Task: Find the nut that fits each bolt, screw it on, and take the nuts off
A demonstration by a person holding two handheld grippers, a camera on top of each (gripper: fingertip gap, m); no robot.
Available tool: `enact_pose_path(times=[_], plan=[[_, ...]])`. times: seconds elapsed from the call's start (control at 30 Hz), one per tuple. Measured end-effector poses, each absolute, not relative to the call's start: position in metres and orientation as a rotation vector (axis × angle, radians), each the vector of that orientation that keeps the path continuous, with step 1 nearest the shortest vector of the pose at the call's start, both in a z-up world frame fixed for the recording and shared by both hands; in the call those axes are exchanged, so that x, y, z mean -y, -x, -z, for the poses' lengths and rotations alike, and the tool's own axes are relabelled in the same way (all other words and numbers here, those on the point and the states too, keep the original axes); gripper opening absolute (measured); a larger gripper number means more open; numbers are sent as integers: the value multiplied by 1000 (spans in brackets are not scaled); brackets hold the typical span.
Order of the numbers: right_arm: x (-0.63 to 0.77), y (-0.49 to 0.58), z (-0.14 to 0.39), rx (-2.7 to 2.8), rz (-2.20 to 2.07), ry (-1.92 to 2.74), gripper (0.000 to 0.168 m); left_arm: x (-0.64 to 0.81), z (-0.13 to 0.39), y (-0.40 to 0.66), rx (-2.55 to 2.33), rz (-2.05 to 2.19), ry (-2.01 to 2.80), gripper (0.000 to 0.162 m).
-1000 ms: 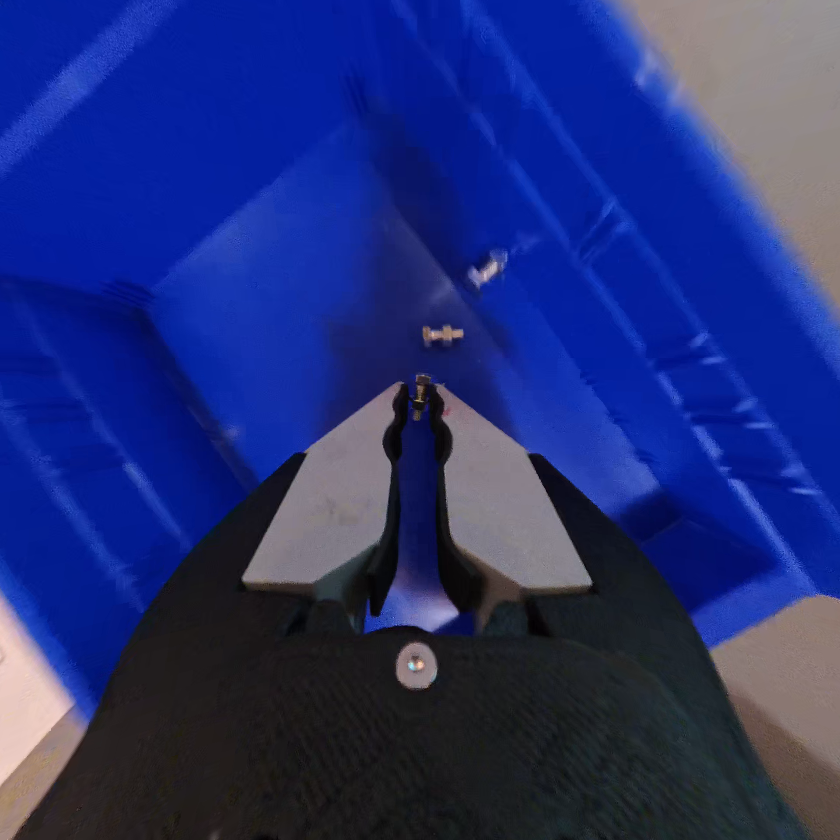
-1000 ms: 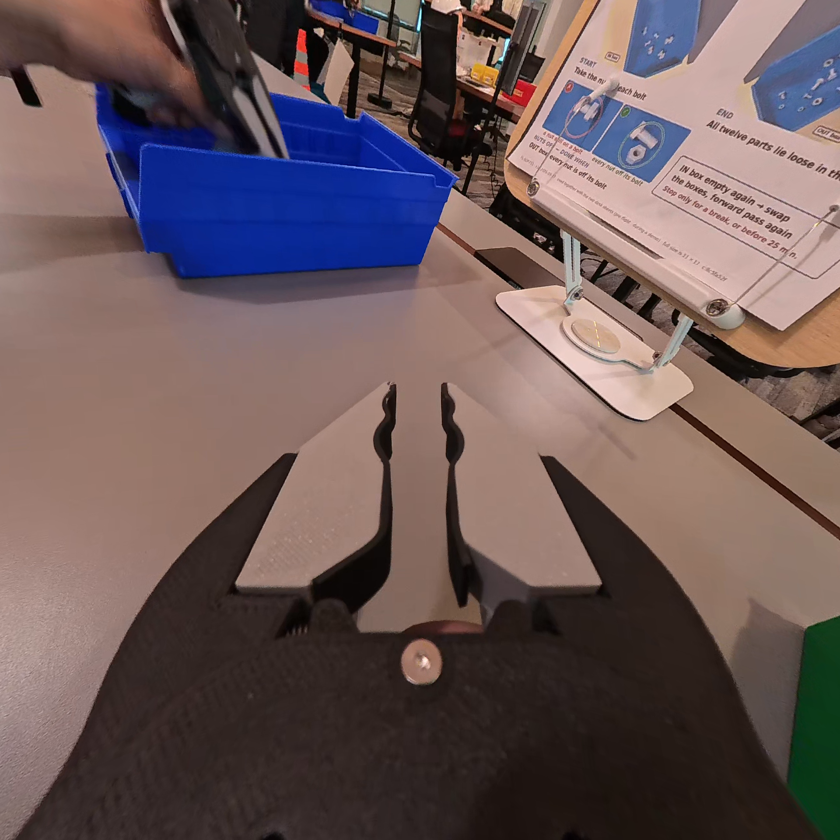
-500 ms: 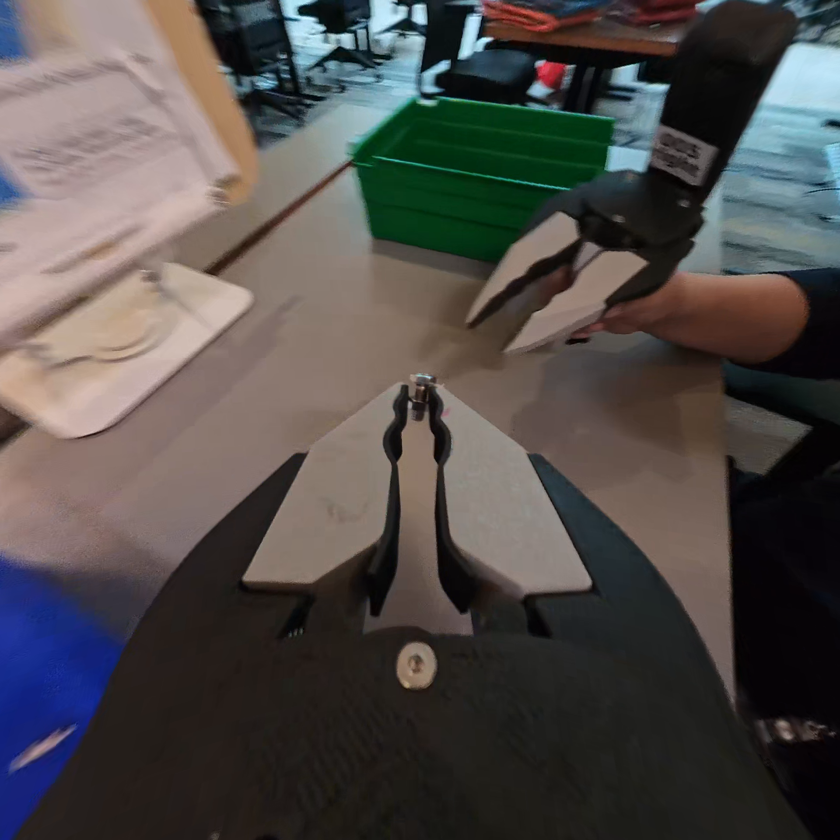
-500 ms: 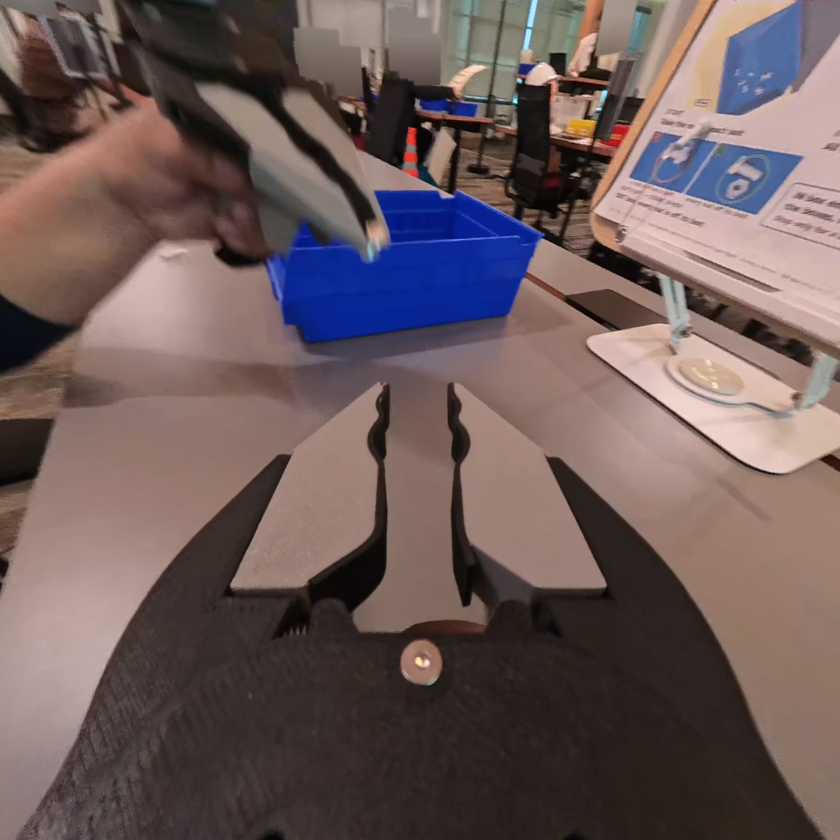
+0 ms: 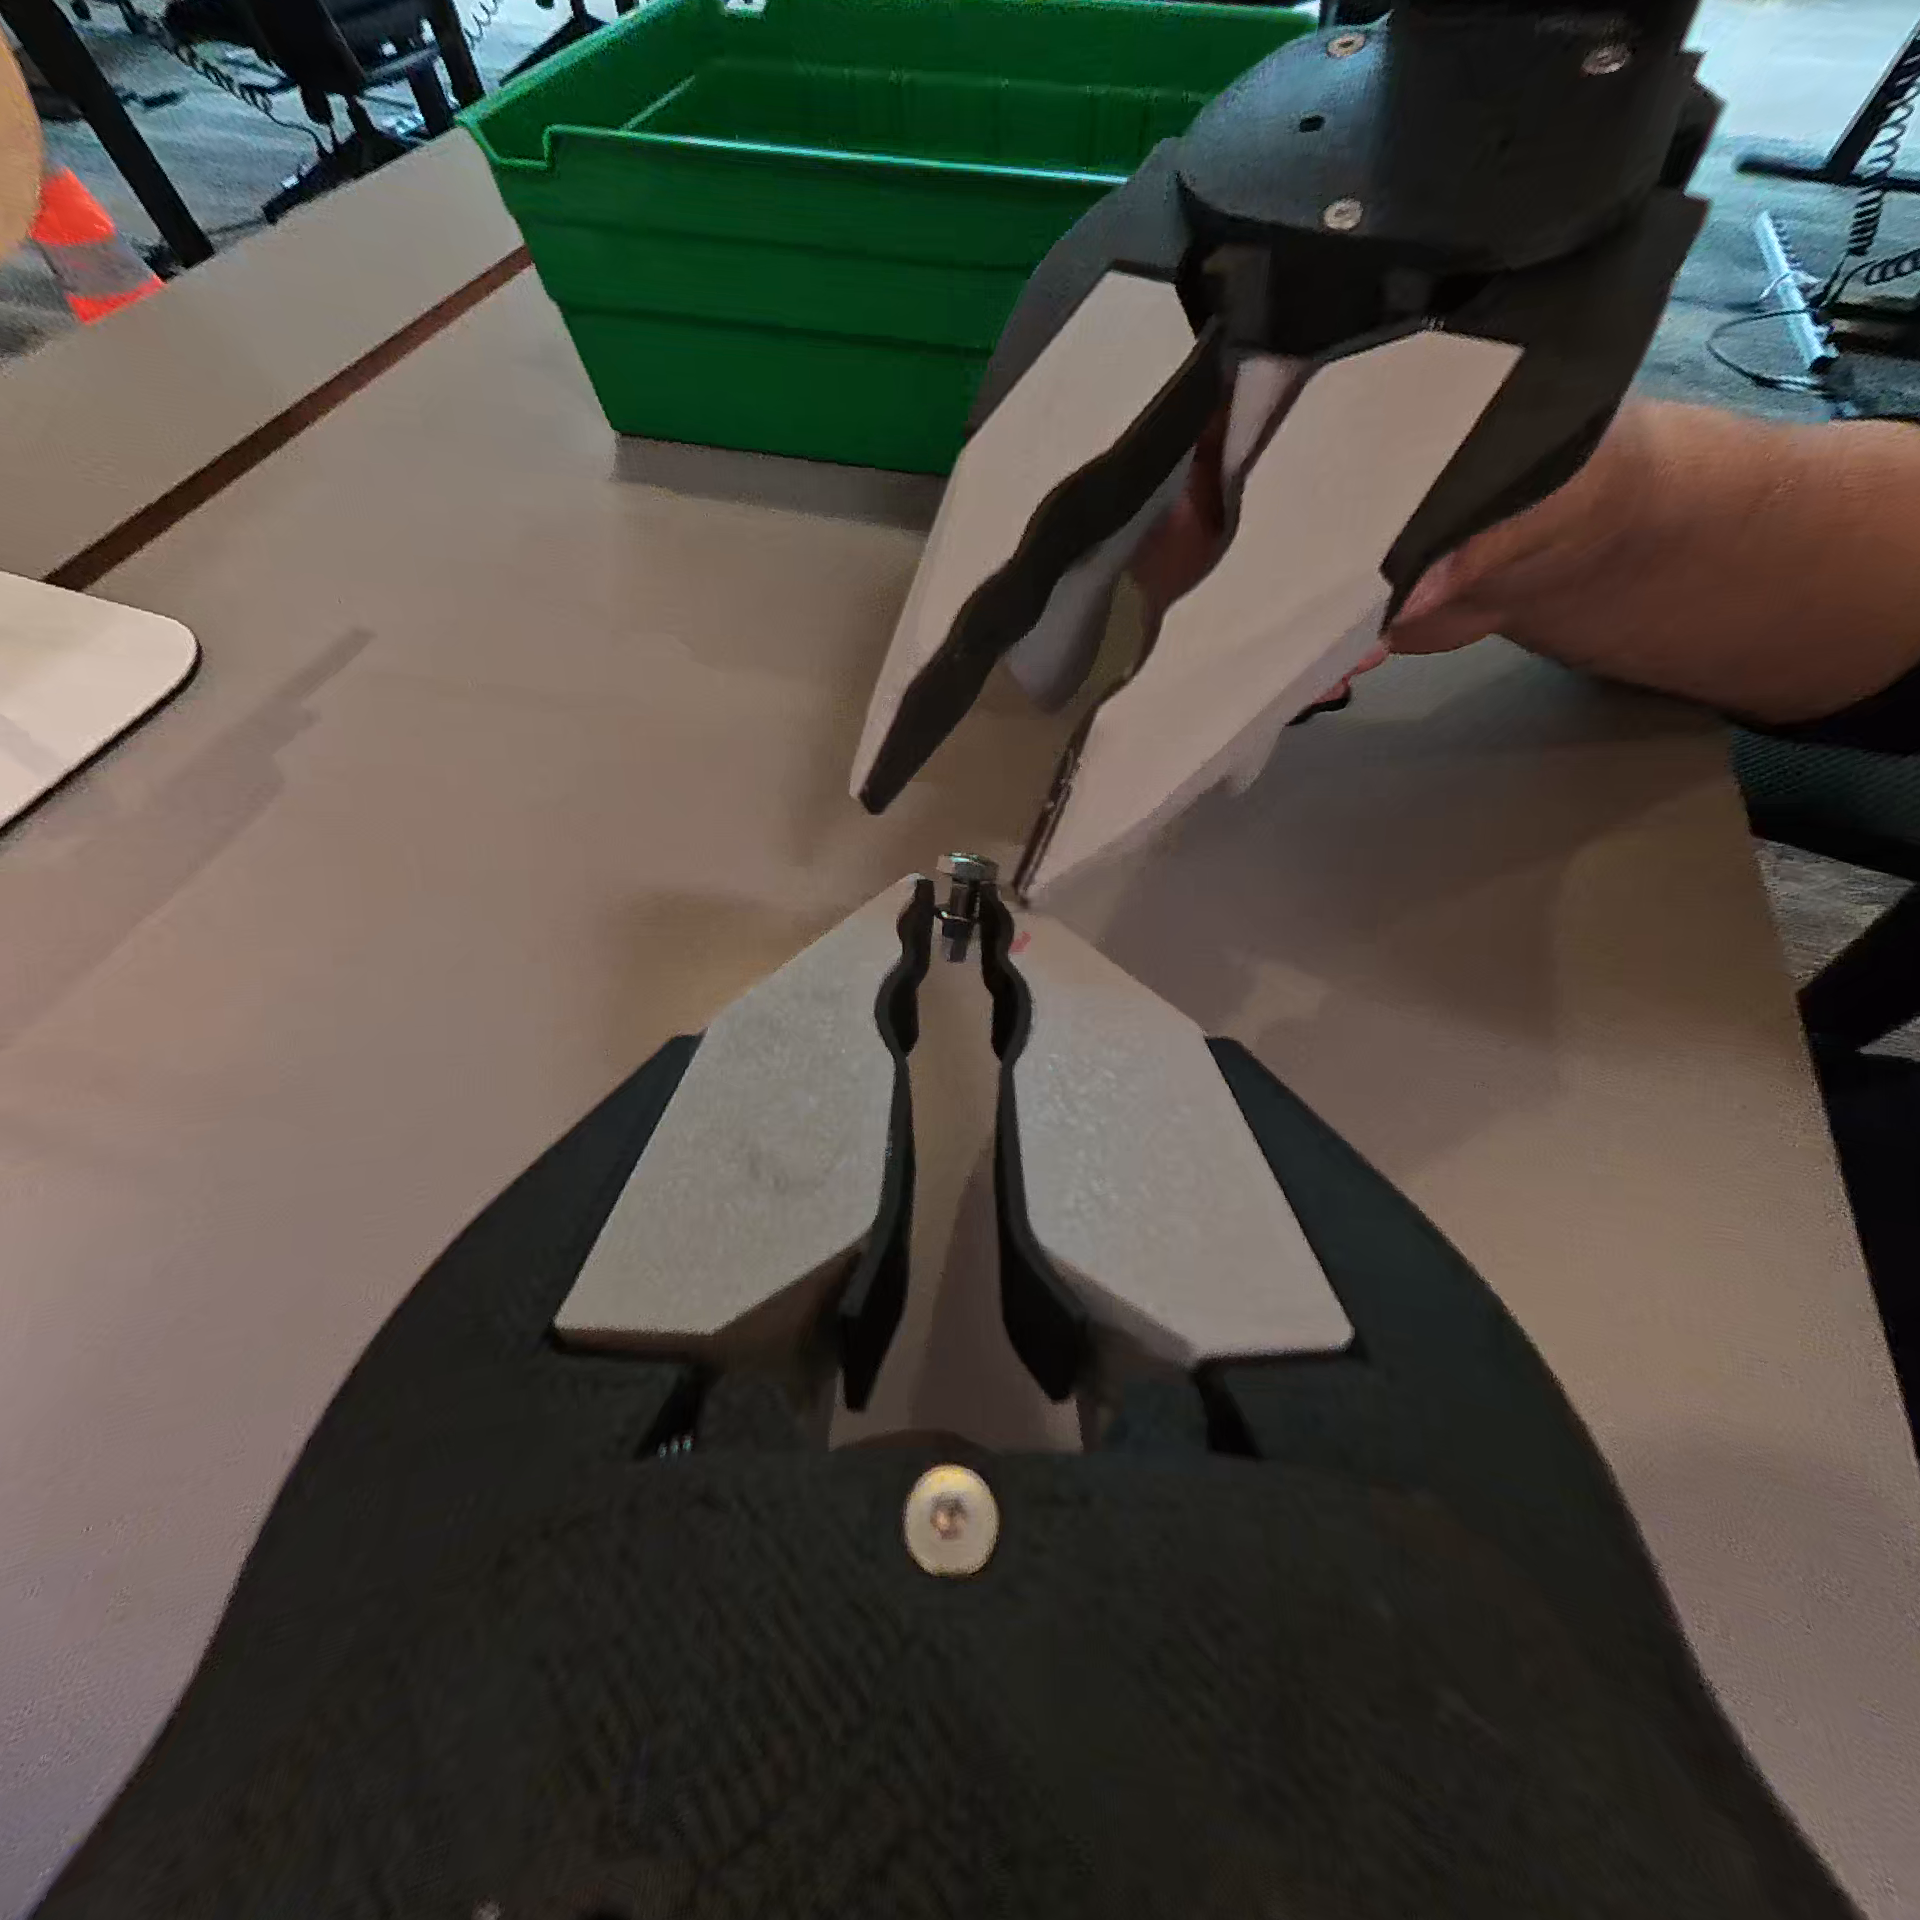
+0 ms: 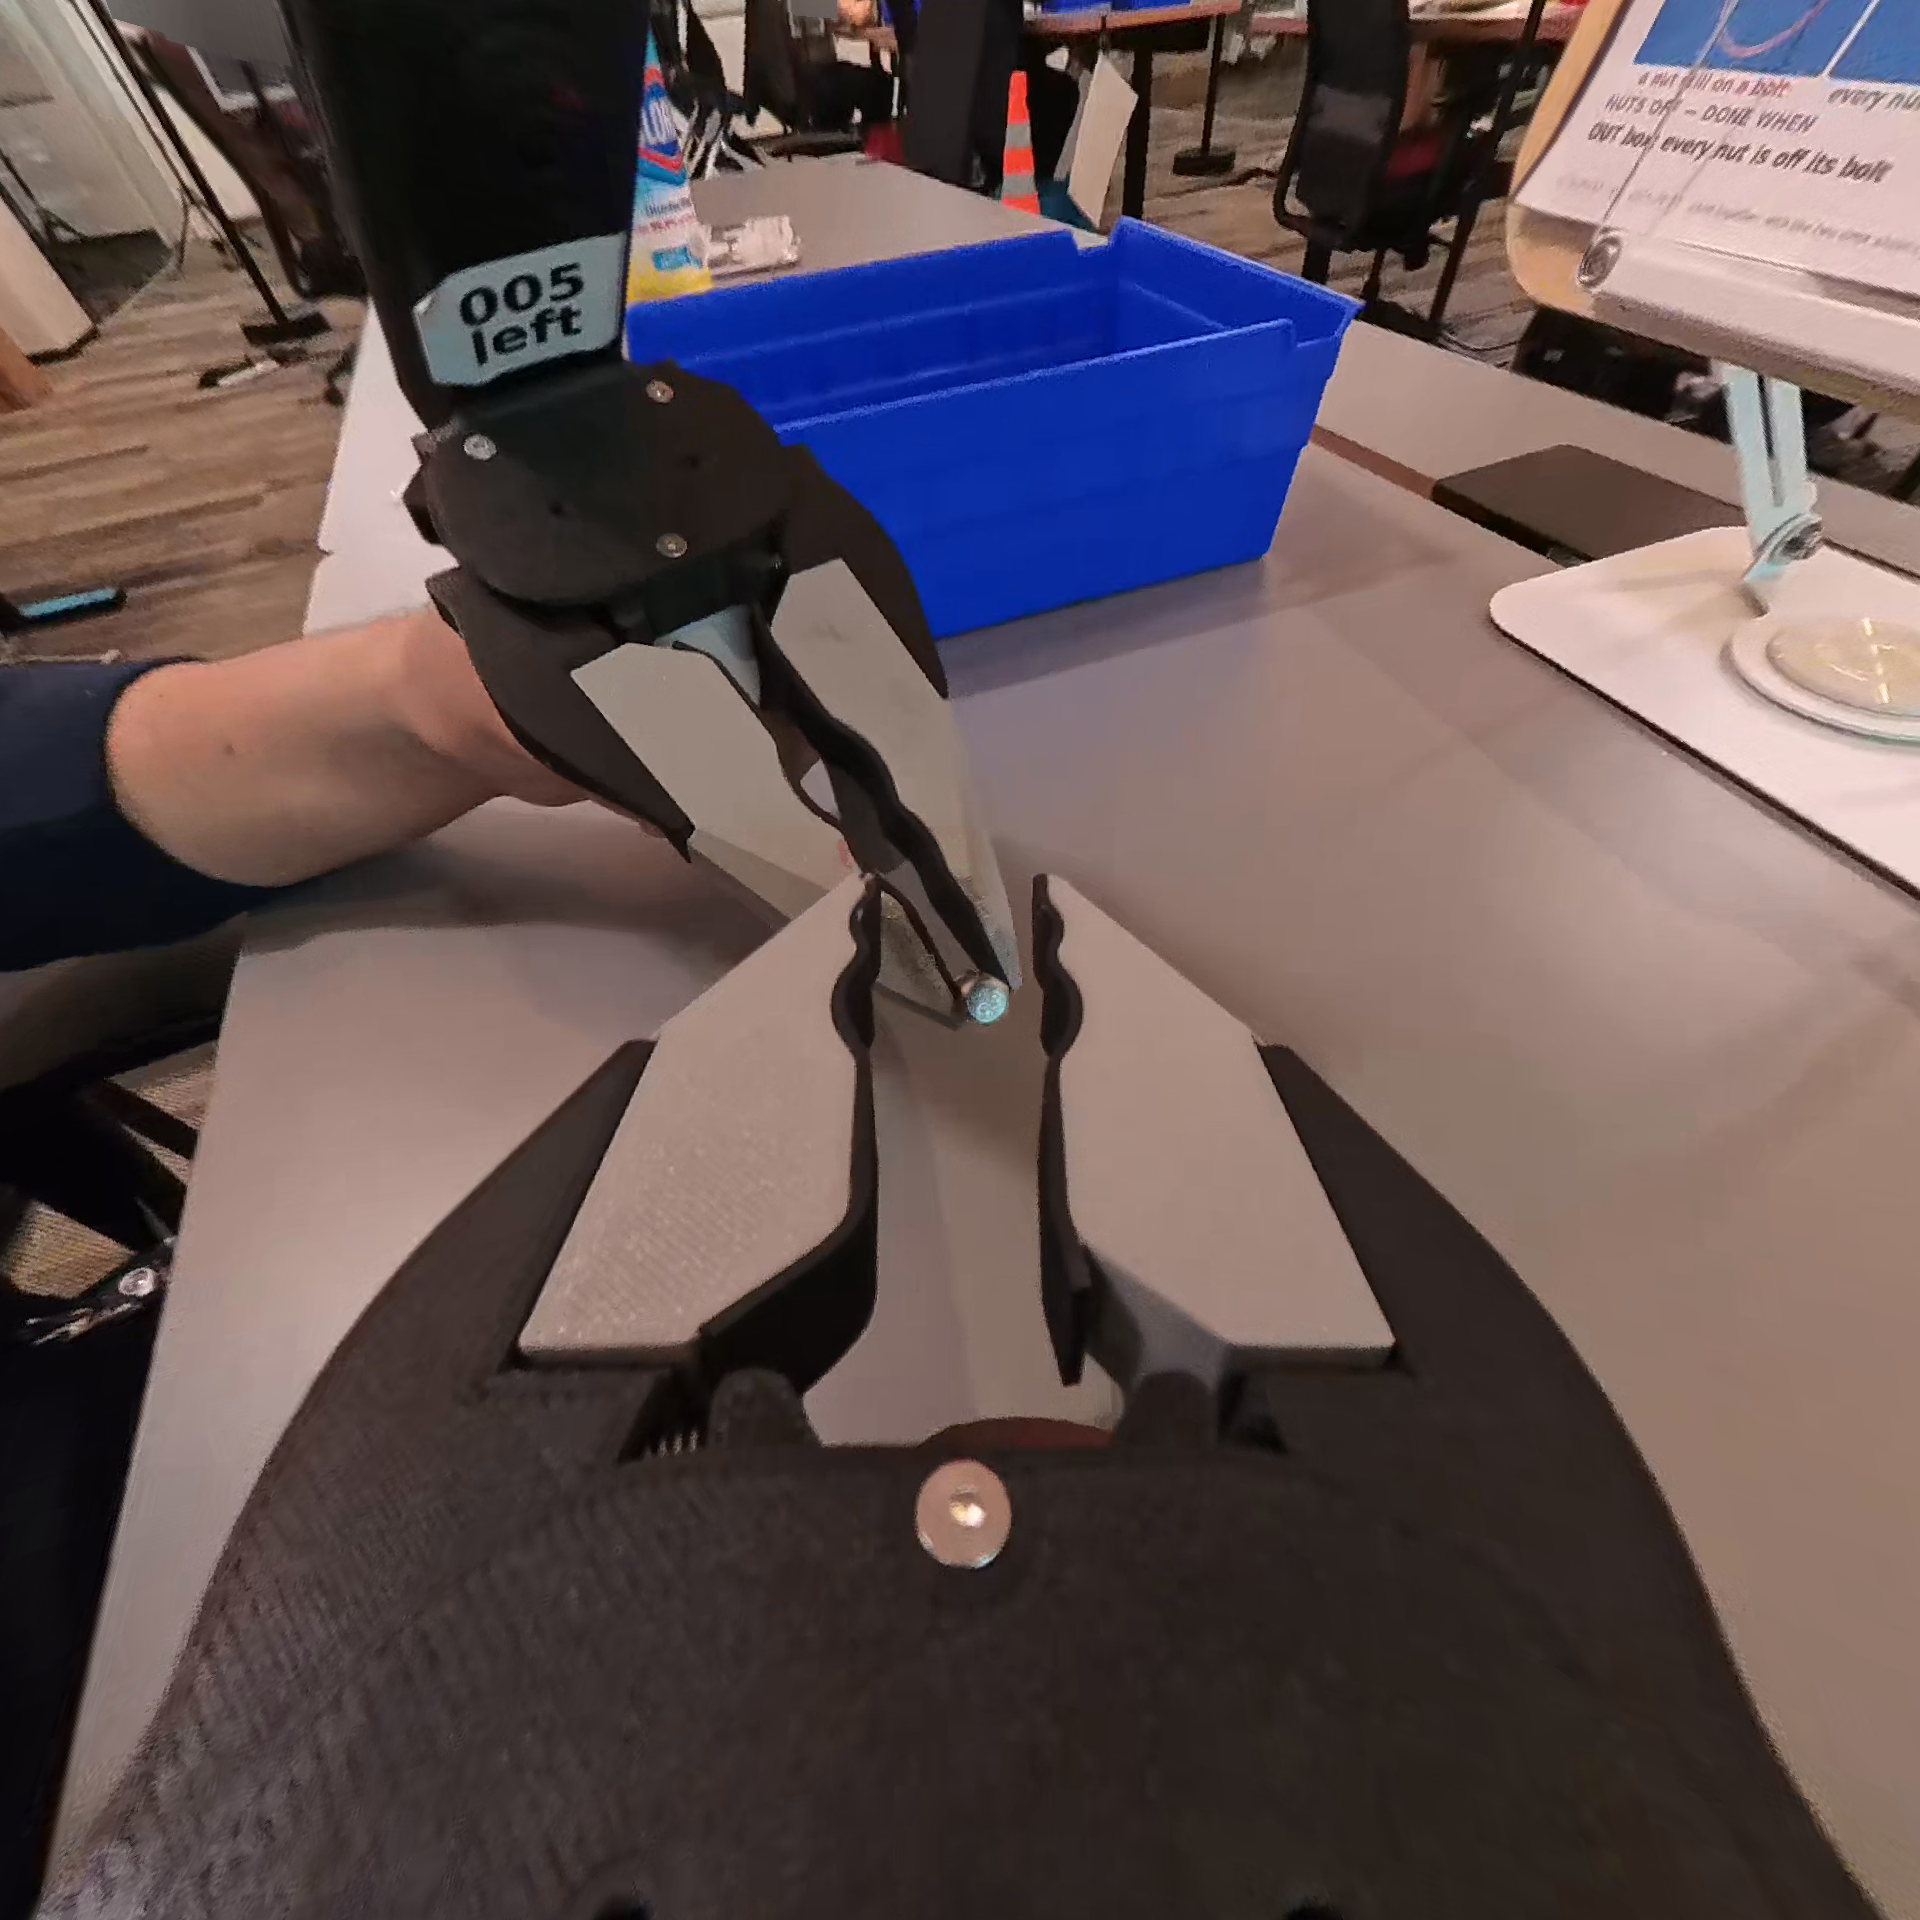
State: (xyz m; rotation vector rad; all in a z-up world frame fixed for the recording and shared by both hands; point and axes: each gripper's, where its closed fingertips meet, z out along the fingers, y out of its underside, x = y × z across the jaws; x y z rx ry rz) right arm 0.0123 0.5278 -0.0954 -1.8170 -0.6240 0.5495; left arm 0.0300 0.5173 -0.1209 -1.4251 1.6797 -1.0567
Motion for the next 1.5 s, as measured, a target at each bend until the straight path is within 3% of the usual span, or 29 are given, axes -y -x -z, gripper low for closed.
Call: enact_pose_path(times=[1.13, 1.5], plan=[[-526, -18, 94, 523, -732, 1859, 25, -522, 126, -31, -1711, 882, 1344, 7], [-526, -21, 117, 435, -867, 1991, 11, -522, 123, -29, -1748, 724, 1198, 7]])
